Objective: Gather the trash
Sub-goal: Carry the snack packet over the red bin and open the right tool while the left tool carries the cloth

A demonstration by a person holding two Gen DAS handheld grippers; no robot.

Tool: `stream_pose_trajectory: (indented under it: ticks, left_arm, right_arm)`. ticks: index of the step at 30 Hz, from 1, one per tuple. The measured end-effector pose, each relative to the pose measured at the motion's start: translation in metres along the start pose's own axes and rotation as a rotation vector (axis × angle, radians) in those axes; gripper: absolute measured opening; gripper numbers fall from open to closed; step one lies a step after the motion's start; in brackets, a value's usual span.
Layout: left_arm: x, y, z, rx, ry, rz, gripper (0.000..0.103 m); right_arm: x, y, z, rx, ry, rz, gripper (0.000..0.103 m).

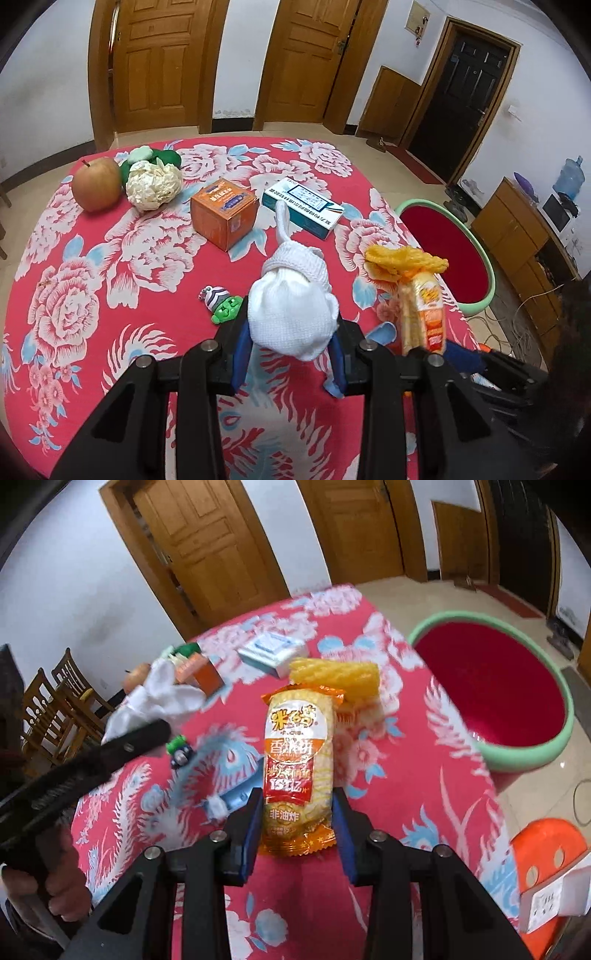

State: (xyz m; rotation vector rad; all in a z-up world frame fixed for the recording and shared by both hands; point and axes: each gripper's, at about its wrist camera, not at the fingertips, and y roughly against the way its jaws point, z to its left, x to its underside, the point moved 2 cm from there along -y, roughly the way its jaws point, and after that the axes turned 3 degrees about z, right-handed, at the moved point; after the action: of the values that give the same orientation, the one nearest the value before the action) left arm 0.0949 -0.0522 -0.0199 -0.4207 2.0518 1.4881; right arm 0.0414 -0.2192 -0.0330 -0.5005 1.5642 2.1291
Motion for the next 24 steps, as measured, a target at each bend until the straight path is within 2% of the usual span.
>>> stream_pose_trajectory:
  ticks: [7, 12, 18, 24]
  left_arm:
    - [-0.003, 0.003, -0.004, -0.003, -0.006, -0.01, 0.035]
    - [-0.006, 0.006, -0.01, 0.003, -0.024, -0.019, 0.035]
    - [-0.017, 0.01, -0.026, 0.028, -0.059, -0.034, 0.035]
    - [-0.033, 0.012, -0.052, 0.075, -0.108, -0.06, 0.035]
  right_arm:
    - [-0.007, 0.025, 0.008, -0.092, 0.018, -0.045, 0.039]
    - [-0.013, 0.043, 0.01, -0.091, 0.032, -0.096, 0.039]
    - [-0.026, 0.064, -0.004, -0.031, 0.012, -0.167, 0.039]
    - [-0.038, 0.073, -0.037, 0.034, -0.055, -0.205, 0.039]
